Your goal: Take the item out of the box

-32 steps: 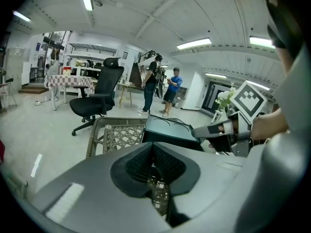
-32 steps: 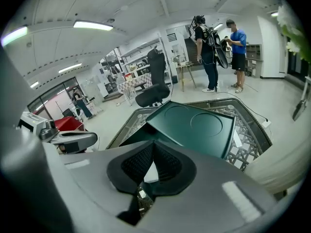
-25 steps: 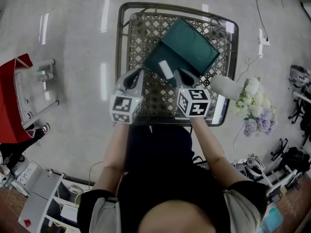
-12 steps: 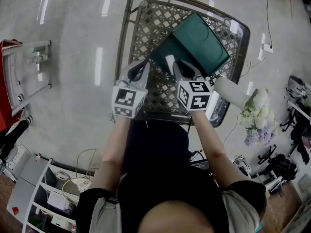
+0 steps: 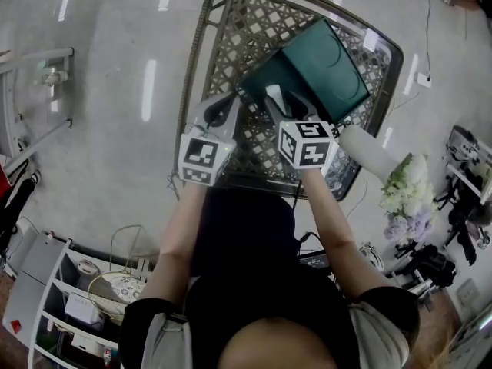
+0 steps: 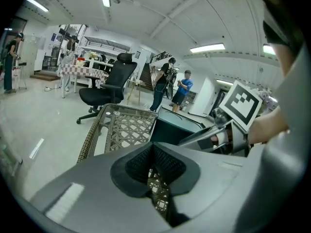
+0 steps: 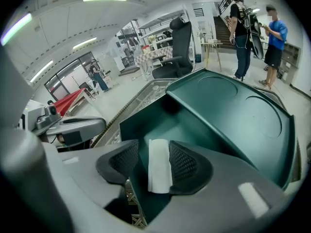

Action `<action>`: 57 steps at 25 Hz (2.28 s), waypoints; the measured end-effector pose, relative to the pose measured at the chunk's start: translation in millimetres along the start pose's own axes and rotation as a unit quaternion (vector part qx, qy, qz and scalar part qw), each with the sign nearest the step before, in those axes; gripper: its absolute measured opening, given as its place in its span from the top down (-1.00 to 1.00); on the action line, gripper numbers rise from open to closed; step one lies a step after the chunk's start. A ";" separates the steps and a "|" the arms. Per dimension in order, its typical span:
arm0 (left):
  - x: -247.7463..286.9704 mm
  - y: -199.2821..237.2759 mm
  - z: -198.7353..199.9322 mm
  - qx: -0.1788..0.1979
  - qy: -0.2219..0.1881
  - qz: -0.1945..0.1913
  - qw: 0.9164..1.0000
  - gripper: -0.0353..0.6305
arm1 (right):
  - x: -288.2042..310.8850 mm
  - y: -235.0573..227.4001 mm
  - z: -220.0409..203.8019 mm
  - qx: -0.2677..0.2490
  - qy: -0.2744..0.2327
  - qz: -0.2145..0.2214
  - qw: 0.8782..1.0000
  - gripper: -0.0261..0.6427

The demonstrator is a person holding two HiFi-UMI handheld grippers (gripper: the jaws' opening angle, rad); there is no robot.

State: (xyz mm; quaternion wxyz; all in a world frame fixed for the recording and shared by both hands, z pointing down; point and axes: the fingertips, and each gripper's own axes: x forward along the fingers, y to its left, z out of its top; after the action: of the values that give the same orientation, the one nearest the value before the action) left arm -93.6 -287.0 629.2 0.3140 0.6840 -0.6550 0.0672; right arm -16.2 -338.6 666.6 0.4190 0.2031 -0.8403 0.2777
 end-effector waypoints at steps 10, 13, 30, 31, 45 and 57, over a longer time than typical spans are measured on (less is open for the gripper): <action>-0.5 11.6 -5.9 -0.013 0.001 0.007 1.000 0.87 | 19.4 -4.5 -6.7 -0.010 0.044 -0.004 0.999 0.19; 0.1 12.8 -6.5 -0.016 0.001 0.007 1.000 0.87 | 23.3 -7.1 -8.3 -0.007 0.053 -0.010 0.999 0.17; 1.0 8.8 -9.2 -0.018 0.006 -0.006 1.000 0.87 | 30.3 -16.1 -15.8 -0.074 0.087 -0.054 0.992 0.27; 0.9 9.2 -9.1 -0.017 0.006 -0.007 1.000 0.87 | 30.5 -16.3 -15.8 -0.079 0.088 -0.056 0.991 0.28; -1.3 18.9 -8.6 -0.015 0.007 -0.004 1.000 0.87 | 31.8 -20.6 -17.4 -0.102 0.085 -0.088 0.987 0.45; -4.8 24.4 -8.8 -0.010 0.007 -0.005 1.000 0.87 | 31.5 -21.7 -16.3 -0.109 0.082 -0.097 0.986 0.51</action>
State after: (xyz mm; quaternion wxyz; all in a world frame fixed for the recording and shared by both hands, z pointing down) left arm -114.3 -277.0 642.2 0.3254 0.6836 -0.6502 0.0636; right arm -11.9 -348.2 706.9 0.5309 0.2134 -0.8049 0.1575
